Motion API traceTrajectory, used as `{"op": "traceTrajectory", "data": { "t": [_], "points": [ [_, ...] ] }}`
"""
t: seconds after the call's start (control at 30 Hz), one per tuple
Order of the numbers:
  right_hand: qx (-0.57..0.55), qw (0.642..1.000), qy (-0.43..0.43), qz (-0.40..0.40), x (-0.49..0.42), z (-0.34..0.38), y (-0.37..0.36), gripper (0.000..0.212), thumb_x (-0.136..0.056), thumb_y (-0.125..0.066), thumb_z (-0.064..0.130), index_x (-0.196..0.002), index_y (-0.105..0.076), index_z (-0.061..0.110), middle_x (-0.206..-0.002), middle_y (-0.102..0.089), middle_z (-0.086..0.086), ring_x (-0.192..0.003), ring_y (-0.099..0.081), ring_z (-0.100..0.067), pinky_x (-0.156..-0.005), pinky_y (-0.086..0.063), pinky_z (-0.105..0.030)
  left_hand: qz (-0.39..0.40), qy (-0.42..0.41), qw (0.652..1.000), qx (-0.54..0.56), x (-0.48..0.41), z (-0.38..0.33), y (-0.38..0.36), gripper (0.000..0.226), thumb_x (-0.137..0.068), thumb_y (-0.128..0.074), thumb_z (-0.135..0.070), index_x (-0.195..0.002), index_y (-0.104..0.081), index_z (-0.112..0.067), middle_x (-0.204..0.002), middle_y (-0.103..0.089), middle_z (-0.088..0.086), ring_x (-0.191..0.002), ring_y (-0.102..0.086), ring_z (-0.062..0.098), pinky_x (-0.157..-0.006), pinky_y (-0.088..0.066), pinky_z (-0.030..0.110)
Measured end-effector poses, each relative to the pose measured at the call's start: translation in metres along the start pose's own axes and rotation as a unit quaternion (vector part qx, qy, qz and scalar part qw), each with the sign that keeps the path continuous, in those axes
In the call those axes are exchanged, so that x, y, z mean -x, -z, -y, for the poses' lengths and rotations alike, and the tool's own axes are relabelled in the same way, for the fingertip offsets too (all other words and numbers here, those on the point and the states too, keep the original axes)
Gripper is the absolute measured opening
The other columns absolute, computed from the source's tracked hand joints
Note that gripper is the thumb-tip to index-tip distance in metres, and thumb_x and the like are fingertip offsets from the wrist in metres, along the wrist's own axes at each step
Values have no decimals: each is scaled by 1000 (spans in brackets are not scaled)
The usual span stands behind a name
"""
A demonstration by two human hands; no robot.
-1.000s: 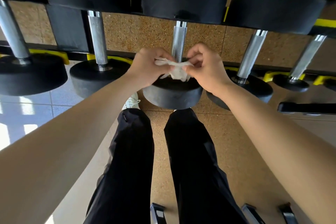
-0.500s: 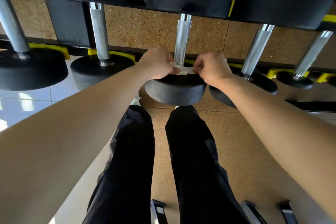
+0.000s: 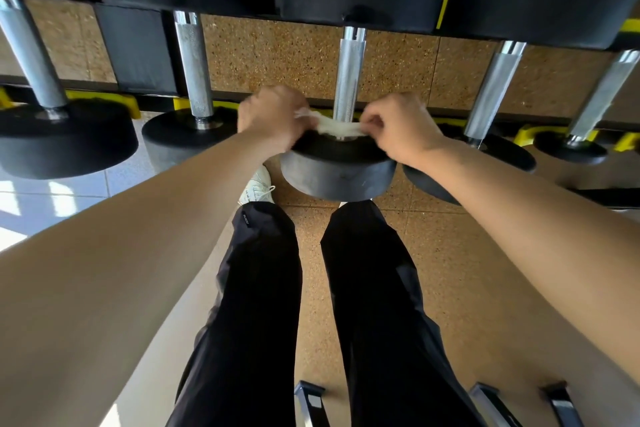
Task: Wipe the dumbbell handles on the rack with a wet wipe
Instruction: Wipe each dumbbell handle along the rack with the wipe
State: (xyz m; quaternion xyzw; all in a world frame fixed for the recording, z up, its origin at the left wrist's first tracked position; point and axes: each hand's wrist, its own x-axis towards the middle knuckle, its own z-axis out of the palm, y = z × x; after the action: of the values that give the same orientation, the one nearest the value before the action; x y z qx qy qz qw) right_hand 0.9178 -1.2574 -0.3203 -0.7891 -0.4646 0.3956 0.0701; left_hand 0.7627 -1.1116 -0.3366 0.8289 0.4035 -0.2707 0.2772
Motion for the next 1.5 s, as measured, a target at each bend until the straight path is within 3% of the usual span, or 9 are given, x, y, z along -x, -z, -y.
{"op": "traceTrajectory", "data": {
  "t": [0.23, 0.43, 0.67, 0.77, 0.87, 0.97, 1.13, 1.33, 1.5],
  "points": [
    [22, 996, -87, -26, 1, -29, 0, 7, -94, -66, 18, -97, -72, 14, -99, -69, -4, -90, -66, -20, -86, -55, -38, 86, -99, 990, 61, -2, -13, 5, 37, -89, -68, -53, -115, -70, -27, -111, -69, -2, -87, -65, 17, -69, -53, 32],
    [10, 995, -6, -97, -7, -12, 6, 10, -94, -68, 21, -94, -72, 12, -90, -69, 1, -78, -61, -13, -76, -49, -28, -38, 9, 996, 84, -14, 1, 9, 25, -93, -65, -48, -108, -71, -29, -93, -68, -5, -85, -67, 17, -65, -54, 30],
    [24, 985, -87, -145, -16, -24, 13, 23, -102, -53, 28, -99, -67, 10, -91, -67, -3, -80, -64, -17, -72, -56, -33, -91, 9, 981, 171, -19, -28, 17, 20, -97, -60, -45, -104, -67, -28, -91, -66, -8, -77, -64, 12, -63, -53, 29],
    [50, 982, -84, -161, -29, -5, 14, 28, -105, -45, 32, -100, -64, 11, -86, -58, 1, -75, -57, -13, -63, -42, -25, -100, 98, 951, 275, -29, -27, 19, 25, -97, -60, -42, -111, -69, -24, -98, -70, -3, -81, -67, 15, -67, -60, 34],
    [-9, 945, -235, -228, -41, -8, 23, 30, -105, -46, 35, -110, -65, 13, -100, -64, -2, -89, -62, -13, -67, -43, -25, -89, 68, 912, 394, -30, -46, 24, 17, -94, -67, -39, -96, -71, -23, -84, -69, -8, -65, -61, 5, -49, -47, 18],
    [-90, 908, -325, -250, -53, -5, 23, 34, -103, -49, 42, -115, -65, 14, -112, -67, -3, -101, -67, -17, -69, -45, -23, -97, 107, 862, 485, -30, -62, 28, 5, -92, -70, -35, -89, -68, -31, -89, -71, -12, -73, -64, 2, -61, -49, 19],
    [-112, 937, -249, -217, -65, 24, 11, 34, -105, -42, 43, -95, -61, 16, -95, -59, 1, -83, -63, -13, -65, -47, -26, -112, 226, 762, 597, -34, -52, 21, 36, -91, -71, -25, -120, -65, -4, -119, -69, 18, -110, -68, 33, -84, -57, 38],
    [-174, 901, -350, -186, -52, -7, 12, 28, -101, -53, 41, -108, -67, 17, -98, -67, 1, -87, -69, -15, -69, -60, -29, -19, 139, 829, 542, -28, -53, 23, 34, -91, -73, -36, -120, -67, -17, -101, -73, -2, -91, -68, 10, -82, -54, 24],
    [-155, 962, -182, -129, -36, 9, 3, 35, -104, -47, 40, -87, -63, 14, -76, -59, 2, -62, -54, -6, -52, -39, -18, -20, 250, 845, 472, -23, -25, 19, 47, -94, -68, -37, -137, -58, -20, -106, -68, -1, -78, -62, 8, -48, -46, 18]
  ]
}}
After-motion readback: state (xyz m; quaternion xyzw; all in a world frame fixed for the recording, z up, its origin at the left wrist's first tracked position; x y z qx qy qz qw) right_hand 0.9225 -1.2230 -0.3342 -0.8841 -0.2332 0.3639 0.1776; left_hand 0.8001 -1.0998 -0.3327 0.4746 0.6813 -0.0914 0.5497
